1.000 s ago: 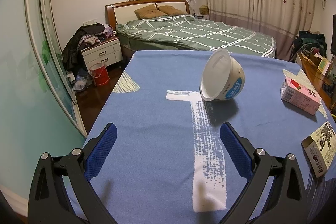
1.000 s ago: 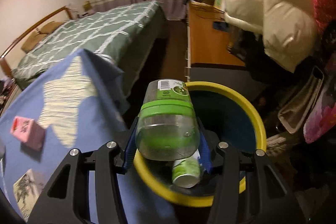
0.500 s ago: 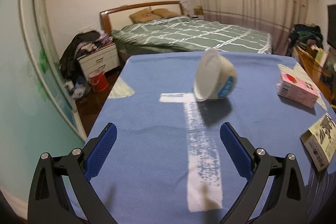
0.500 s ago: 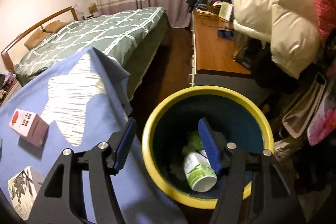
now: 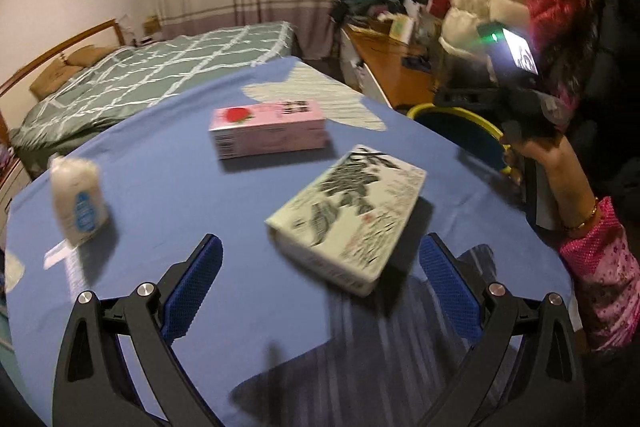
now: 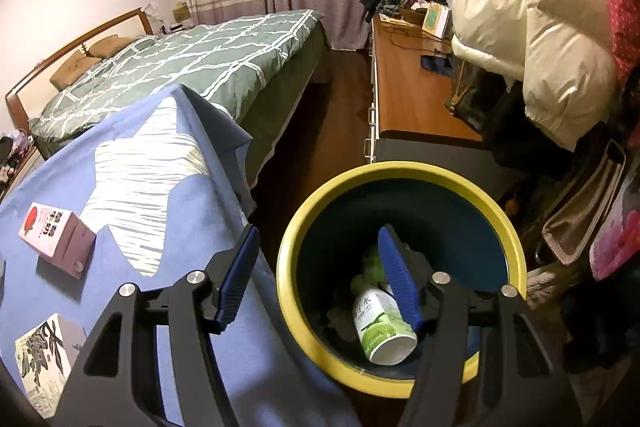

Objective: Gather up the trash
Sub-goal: 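Grasp the cream flower-print tea box with the left gripper and lift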

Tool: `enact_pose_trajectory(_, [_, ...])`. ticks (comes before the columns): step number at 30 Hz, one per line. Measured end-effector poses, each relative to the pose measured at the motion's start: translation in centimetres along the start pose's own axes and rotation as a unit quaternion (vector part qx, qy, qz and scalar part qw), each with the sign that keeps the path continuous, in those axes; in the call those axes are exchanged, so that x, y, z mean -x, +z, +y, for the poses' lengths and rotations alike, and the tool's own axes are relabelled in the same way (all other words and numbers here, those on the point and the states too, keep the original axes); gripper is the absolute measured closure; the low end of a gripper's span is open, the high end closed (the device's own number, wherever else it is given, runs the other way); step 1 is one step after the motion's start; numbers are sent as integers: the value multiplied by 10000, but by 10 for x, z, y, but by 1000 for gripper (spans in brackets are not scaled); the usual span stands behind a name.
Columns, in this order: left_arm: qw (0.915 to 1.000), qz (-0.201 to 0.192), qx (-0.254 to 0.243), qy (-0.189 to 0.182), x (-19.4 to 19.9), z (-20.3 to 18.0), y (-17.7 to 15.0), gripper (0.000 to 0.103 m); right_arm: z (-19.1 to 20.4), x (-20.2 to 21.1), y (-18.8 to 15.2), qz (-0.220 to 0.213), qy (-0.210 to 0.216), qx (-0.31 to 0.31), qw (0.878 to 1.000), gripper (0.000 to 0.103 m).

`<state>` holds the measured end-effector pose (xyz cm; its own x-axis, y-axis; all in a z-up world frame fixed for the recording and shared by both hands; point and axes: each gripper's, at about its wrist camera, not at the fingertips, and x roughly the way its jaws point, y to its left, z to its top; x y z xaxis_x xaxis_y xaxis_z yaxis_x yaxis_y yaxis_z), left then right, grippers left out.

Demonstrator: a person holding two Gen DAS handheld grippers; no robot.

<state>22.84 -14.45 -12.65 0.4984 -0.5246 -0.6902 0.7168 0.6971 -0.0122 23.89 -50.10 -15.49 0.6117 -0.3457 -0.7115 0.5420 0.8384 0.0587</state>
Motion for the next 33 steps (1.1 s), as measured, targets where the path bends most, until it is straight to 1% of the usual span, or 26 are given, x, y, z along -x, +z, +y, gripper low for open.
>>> enact_pose_trajectory(2, [9999, 99, -68, -92, -12, -13, 5, 6, 0, -1, 0, 22, 31, -10, 10000, 44])
enact_pose_trajectory(7, [9981, 328, -290, 427, -42, -46, 14, 6, -1, -1, 1, 52, 123, -43, 9999, 44])
enact_pose_trajectory(10, [9957, 499, -308, 721, -60, -52, 22, 6, 1, -1, 0, 56, 168, -24, 9998, 44])
enact_pose_trajectory(17, [9922, 704, -20, 1028, -89, -44, 38, 6, 1, -3, 0, 71, 272, -20, 9996, 44])
enact_pose_trajectory(20, [9896, 740, 207, 1217, -96, -30, 44, 6, 2, -3, 0, 80, 308, -7, 9995, 44])
enact_pose_trajectory(24, [9821, 787, 625, 1596, -103, 2, 50, 6, 3, -4, 0, 82, 329, 17, 9994, 44])
enact_pose_trajectory(25, [9805, 822, 750, 1619, -103, 11, 50, 6, 4, -4, 0, 86, 340, 20, 9994, 44])
enact_pose_trajectory(27, [9809, 923, 940, 1434, -102, 21, 46, 6, 3, -5, 1, 94, 349, 18, 9993, 44])
enact_pose_trajectory(33, [9761, 1244, 1279, 1244, -104, 31, 31, 6, 2, -7, 2, 139, 394, 6, 9991, 44])
